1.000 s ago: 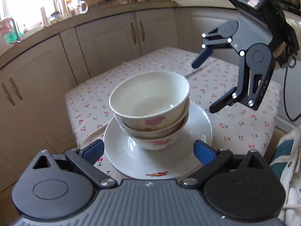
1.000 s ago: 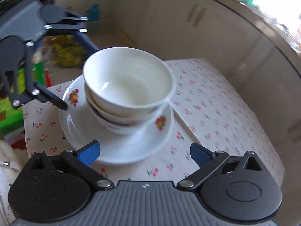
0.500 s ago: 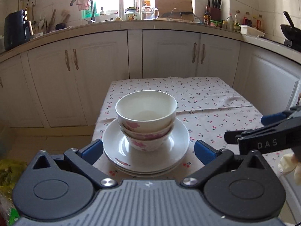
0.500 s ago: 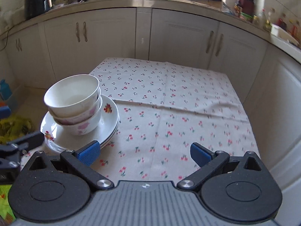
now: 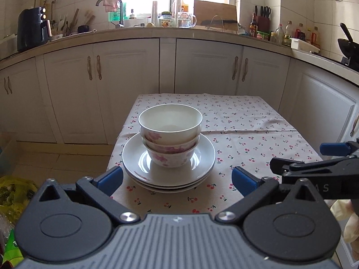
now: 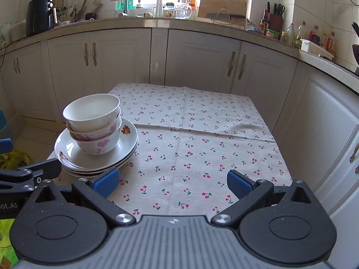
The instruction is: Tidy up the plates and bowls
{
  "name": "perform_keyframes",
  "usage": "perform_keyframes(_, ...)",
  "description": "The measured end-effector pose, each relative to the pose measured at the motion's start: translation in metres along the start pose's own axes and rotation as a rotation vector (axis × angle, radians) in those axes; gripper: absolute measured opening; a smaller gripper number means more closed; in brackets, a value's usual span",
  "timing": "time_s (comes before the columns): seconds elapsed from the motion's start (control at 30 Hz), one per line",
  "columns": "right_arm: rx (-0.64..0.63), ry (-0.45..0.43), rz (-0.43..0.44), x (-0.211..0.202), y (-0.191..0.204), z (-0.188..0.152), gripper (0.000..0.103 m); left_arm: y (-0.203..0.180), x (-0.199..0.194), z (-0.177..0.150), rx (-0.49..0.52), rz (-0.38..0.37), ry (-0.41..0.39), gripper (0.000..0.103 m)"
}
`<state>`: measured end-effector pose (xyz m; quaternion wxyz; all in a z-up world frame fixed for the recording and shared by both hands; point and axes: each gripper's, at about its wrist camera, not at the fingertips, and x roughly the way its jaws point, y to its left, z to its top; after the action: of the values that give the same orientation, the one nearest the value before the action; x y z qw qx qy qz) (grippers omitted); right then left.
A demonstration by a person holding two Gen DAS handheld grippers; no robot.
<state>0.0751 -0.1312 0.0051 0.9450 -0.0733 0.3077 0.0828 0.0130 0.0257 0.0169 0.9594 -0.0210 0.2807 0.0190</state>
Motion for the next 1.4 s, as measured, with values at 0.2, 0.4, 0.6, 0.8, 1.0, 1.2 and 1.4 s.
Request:
perform_keyframes(0.2,0.0,-0.017,-0.011,-0.0041,0.0002,0.0,0.103,-0.0003,-0.001,-0.0003,-0.012,-0.001,0.0,0.102)
perform_keyframes(0.4,0.005,-0.02,-0.016,-0.0039,-0.001,-0.0003,0.103,-0.0017,-0.0008,-0.0007,-0.01,-0.009,0.002,0.102)
perform_keyframes(0.6,0.009,-0.033,-0.019,-0.0061,-0.0005,-0.0006,0.103,-0.0022,-0.0023,-0.0003,-0.012,-0.01,-0.001,0.102)
perform_keyframes(0.8,0.006,-0.04,-0.028,-0.008,0.0008,-0.0002,0.103,-0.0016,-0.0036,0.0001,-0.017,-0.012,-0.002,0.102)
perform_keyframes(1.0,0.004,-0.045,-0.031,-0.0091,0.0016,-0.0002,0.103,-0.0014,-0.0052,0.0004,-0.02,-0.011,-0.006,0.102)
perform_keyframes(1.2,0.006,-0.043,-0.03,-0.0094,0.0007,0.0004,0.103,-0.0016,-0.0053,0.0,-0.022,-0.01,-0.005,0.102)
perform_keyframes(1.4,0.004,-0.046,-0.036,-0.0099,0.0011,0.0008,0.103,-0.0015,-0.0052,-0.0002,-0.024,-0.011,-0.003,0.102)
